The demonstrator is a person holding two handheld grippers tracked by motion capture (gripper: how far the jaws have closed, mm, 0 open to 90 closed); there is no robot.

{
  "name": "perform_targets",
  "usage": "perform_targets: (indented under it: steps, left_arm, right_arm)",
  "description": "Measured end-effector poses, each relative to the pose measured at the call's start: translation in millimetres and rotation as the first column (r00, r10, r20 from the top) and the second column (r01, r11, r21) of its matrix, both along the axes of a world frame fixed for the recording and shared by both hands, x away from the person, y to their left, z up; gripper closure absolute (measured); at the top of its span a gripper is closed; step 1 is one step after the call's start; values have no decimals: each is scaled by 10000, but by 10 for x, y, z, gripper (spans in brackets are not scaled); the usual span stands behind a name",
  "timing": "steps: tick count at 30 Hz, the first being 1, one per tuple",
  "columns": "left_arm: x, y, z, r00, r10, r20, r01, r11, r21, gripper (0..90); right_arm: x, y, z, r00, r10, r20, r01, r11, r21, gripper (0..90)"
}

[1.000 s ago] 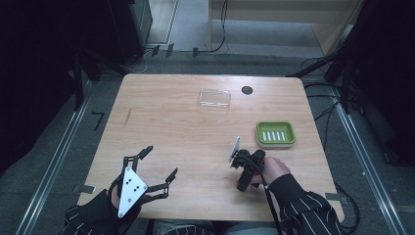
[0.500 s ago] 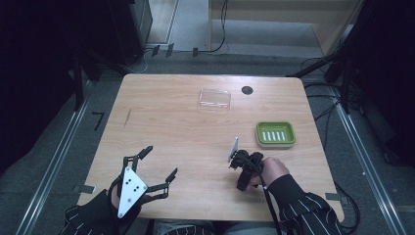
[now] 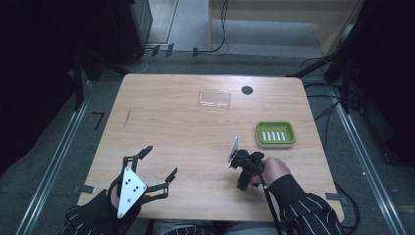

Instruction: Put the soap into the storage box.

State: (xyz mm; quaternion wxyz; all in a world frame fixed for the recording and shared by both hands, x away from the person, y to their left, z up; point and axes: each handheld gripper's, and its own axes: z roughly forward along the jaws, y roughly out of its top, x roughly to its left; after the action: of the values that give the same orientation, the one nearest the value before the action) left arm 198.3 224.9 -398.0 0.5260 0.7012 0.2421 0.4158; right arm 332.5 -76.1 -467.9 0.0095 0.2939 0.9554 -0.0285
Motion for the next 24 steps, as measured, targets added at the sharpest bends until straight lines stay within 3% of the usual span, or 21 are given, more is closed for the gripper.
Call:
perform_targets:
  steps: [24]
  left_arm:
    - [-1,1,1,10000,-2,7,2,10000,10,136]
  right_arm:
    - [68,-261,150,9957,-905,214,904,9959,69,133]
